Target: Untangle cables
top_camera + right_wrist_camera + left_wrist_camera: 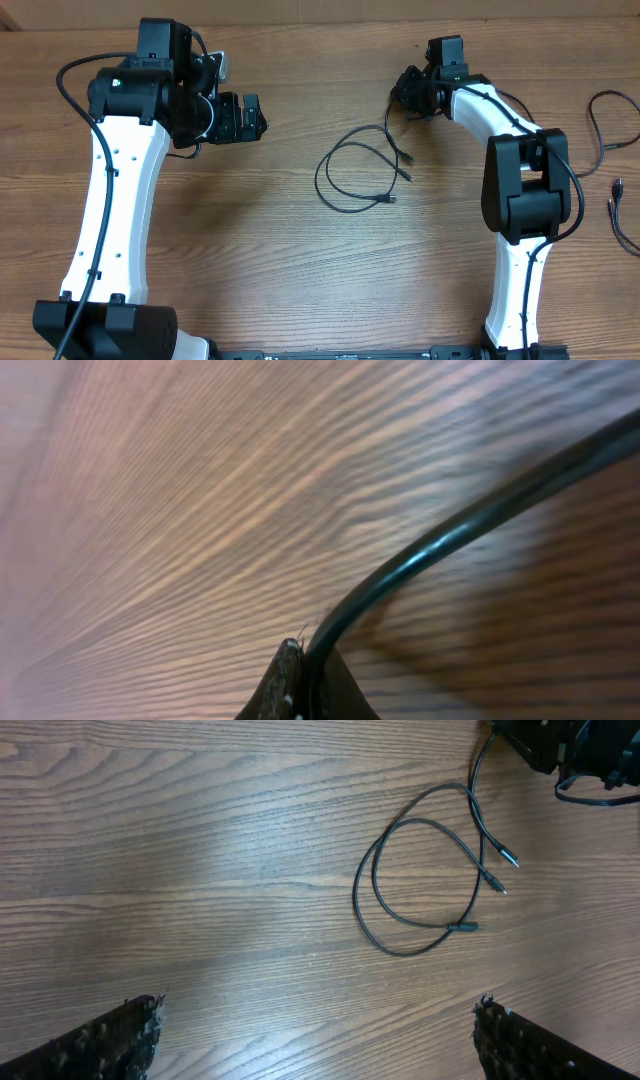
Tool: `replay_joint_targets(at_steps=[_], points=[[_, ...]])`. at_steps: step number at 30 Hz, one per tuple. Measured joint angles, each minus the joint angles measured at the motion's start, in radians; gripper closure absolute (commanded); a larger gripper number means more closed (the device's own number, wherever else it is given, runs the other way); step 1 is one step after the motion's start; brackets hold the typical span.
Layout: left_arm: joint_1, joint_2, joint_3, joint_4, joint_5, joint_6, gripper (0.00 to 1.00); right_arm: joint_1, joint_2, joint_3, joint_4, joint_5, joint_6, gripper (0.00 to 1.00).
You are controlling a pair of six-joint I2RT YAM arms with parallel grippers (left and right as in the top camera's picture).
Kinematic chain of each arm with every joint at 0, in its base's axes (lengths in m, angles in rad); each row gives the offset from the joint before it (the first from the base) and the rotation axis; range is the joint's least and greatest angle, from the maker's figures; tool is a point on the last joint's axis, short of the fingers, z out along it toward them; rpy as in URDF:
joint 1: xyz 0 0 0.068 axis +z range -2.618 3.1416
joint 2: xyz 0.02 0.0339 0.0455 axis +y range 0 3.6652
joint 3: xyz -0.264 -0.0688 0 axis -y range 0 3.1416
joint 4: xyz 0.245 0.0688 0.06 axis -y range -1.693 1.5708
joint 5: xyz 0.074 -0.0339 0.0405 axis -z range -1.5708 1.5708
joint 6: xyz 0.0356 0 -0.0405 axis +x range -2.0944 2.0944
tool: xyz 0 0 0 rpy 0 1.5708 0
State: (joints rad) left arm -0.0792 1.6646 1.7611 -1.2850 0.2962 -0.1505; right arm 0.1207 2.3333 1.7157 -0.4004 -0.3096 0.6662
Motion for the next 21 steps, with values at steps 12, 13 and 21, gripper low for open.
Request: replay_joint_targets(at_steps=[12, 13, 21], points=[[0.000, 0.000, 0.000, 0.000, 0.000, 0.000, 0.00, -0.070, -0.028, 0.093, 0.024, -0.373, 0.013, 0.96], [0.000, 0.000, 0.000, 0.000, 0.000, 0.000, 0.00, -0.083, -0.047, 0.093, 0.040, -0.406, 0.014, 0.96], [0.000, 0.000, 0.000, 0.000, 0.000, 0.000, 0.00, -0.177, -0.242, 0.095, 0.087, -0.568, 0.039, 0.96]])
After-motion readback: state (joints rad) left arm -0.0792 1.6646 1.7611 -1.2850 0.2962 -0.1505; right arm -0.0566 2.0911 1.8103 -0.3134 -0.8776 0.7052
